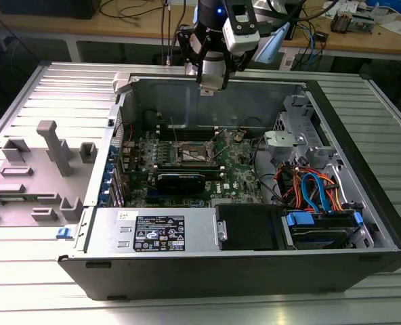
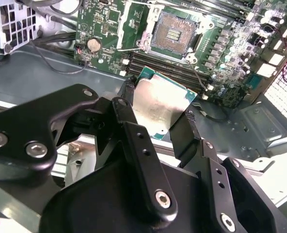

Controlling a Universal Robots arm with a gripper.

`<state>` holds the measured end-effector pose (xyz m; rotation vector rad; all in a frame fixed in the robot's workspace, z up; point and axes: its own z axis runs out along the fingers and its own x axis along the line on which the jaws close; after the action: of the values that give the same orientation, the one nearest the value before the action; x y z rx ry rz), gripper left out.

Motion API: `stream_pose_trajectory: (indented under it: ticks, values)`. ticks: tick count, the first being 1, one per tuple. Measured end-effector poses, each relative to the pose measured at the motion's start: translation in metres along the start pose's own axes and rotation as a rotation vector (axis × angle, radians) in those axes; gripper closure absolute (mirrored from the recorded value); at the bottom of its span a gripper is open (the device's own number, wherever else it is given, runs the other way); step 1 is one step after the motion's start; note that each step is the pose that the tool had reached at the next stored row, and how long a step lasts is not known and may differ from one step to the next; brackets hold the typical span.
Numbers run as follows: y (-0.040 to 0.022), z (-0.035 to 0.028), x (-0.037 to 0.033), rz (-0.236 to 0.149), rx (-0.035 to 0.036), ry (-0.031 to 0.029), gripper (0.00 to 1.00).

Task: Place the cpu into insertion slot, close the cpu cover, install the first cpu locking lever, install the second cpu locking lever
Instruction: 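Place the cpu into insertion slot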

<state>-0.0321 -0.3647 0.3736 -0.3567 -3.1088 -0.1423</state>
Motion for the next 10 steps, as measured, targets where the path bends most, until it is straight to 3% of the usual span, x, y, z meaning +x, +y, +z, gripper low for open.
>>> stream_pose_trajectory:
  ticks: [7,10]
  values:
    - [-0.0007,0.0008,-0.0001,0.058,-0.0007,-0.0051,0.46]
    - [-0.0006,0.0008,-0.0001,0.061,-0.0008,-0.0054,0.46]
